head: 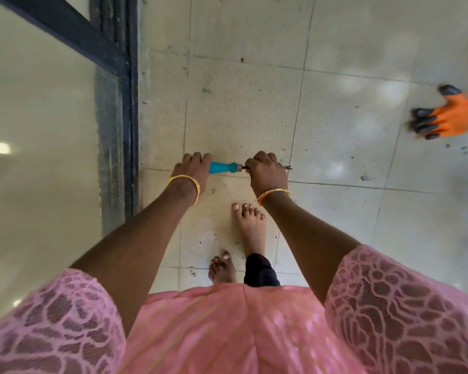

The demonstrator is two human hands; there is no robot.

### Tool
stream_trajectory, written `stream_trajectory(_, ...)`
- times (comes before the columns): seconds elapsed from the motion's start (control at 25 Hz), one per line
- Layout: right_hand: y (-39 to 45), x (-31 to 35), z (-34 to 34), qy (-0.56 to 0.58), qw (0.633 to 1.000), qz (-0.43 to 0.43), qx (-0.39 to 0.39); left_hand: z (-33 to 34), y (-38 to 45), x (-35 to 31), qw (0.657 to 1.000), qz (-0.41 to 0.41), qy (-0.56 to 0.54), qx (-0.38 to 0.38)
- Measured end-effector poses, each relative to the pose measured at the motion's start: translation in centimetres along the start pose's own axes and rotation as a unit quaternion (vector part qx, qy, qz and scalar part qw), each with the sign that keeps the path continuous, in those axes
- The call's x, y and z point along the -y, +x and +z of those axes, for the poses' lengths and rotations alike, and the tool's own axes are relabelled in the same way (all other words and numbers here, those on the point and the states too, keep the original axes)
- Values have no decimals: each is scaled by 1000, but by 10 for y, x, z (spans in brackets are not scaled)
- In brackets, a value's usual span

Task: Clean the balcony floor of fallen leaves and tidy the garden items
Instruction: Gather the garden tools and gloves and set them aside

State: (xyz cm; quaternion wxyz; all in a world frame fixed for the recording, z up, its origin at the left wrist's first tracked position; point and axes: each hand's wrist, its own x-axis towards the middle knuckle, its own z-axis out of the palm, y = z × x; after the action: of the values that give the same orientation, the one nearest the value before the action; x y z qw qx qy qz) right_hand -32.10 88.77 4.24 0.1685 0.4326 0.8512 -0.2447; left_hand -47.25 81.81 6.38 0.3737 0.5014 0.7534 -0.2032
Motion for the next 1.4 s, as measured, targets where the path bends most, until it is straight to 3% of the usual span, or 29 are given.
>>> stream_trajectory(0.12, -34, 6, -53, 39, 999, 8, 8, -29, -63, -18, 999, 16, -6, 50)
stream_trajectory(0.4, -156, 20, -185, 84, 992, 89, -37, -120, -191, -59, 997, 63, -42, 14)
stream_trajectory(0.56, -234, 35, -240, 201, 957, 203, -57, -167, -267, -85, 996, 86, -13, -32)
stream_trajectory(0.64, -280, 42, -255, 296, 911, 264, -109, -182, -306, -102, 993, 112, 4, -44)
stream_trajectory(0.76, -337, 47, -264, 453, 793, 359, -191, -190, -354, -131, 990, 134, 11, -48)
stream_trajectory(0.84, -389, 38, -272, 552, 673, 425, -248, -183, -391, -161, 986, 163, 11, -35)
stream_trajectory(1.0, -478, 8, -263, 635, 483, 511, -322, -153, -448, -225, 969, 242, 46, -3)
stream_trajectory(1.04, -502, -1, -256, 654, 413, 527, -352, -141, -463, -242, 964, 258, 63, 9)
stream_trajectory(1.2, -609, -25, -227, 717, 187, 528, -415, -87, -523, -306, 942, 306, 121, 65)
stream_trajectory(1.28, -677, -37, -207, 740, 106, 503, -434, -50, -562, -344, 927, 335, 148, 81)
stream_trajectory(1.4, -776, -51, -168, 749, 29, 491, -444, 15, -622, -397, 892, 384, 209, 112)
